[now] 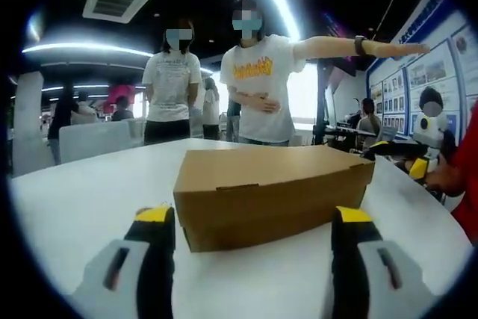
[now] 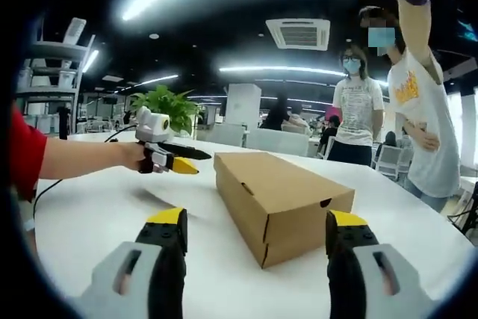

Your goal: Operate the shoe box by opening the lid, removing the specified soft item, and placing it in the target area until the item is outside and the box remains undamaged.

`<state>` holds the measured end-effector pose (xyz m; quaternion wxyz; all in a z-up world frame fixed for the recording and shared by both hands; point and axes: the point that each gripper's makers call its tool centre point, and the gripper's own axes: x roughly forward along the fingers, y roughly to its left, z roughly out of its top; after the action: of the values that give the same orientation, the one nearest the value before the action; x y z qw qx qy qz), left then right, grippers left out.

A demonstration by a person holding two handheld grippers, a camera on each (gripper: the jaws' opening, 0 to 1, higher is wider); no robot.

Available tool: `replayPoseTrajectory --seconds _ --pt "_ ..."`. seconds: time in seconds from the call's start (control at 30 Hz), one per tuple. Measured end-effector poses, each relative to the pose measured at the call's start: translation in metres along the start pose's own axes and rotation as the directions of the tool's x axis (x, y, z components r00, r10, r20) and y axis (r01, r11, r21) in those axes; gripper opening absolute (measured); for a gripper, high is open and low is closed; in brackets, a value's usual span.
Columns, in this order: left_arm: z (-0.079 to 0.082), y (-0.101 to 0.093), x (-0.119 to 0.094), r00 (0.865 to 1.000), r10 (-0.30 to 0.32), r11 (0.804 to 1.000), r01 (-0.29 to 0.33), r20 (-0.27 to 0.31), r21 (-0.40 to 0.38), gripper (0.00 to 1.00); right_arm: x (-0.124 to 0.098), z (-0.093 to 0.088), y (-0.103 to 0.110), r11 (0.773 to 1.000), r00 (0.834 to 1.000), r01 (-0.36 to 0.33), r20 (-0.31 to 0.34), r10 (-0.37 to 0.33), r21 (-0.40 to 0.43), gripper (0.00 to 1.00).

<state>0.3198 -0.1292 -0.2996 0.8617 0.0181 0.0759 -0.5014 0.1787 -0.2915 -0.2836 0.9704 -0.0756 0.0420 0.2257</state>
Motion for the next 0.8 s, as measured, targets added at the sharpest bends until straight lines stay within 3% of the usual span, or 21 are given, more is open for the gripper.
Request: replayPoseTrajectory --seconds 0.8 --pt "-0.0027 -0.0031 0.0039 1.0 -0.005 1.0 0.005 -0.008 0.011 0.89 0.0003 -0.0032 -0.0009 1.0 1.0 -0.001 -0.008 0.001 0.009 0.78"
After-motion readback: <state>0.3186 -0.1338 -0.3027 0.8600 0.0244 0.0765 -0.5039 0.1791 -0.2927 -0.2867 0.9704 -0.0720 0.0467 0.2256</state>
